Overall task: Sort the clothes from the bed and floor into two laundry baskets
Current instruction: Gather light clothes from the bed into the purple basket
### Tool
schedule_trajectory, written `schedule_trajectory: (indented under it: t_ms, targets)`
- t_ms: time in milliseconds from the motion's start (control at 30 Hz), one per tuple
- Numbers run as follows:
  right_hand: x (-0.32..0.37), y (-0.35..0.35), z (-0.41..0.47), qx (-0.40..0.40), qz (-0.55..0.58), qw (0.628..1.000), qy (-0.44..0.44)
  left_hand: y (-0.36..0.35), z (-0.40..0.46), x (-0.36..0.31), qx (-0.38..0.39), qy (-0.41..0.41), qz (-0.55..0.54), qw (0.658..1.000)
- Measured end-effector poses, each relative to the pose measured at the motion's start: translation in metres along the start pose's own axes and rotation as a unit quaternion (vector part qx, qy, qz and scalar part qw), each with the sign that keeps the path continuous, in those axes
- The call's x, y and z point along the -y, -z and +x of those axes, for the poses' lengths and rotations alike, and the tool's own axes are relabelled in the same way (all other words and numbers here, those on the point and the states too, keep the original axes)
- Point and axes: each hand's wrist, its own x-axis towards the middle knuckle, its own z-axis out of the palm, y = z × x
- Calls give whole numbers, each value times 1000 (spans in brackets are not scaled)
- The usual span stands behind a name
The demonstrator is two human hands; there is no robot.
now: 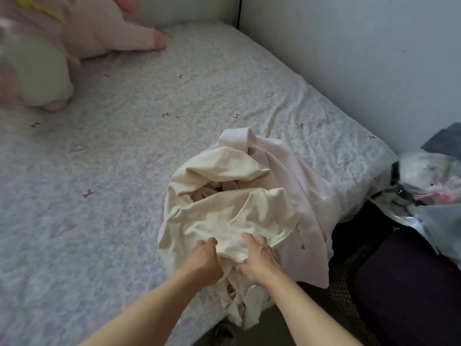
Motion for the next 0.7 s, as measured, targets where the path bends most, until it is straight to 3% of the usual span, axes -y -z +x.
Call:
schedule_trajectory:
  t_ms: [167, 300, 500, 567, 700]
  targets:
    - [6, -33, 41, 30, -109, 991, 64, -17, 34, 19, 0, 63, 1, 998]
    - [9, -67, 65, 47, -169, 984, 35, -29, 51, 34, 19, 81, -6, 996]
    - [18, -81, 81, -82, -184, 979, 31, -35, 55, 43, 11, 72, 11, 997]
    - [19, -76, 81, -89, -144, 985, 30, -35, 55, 45, -9, 64, 3, 998]
    - [34, -45, 69, -132, 46, 989, -40, -24, 42, 44, -51, 45, -26, 997]
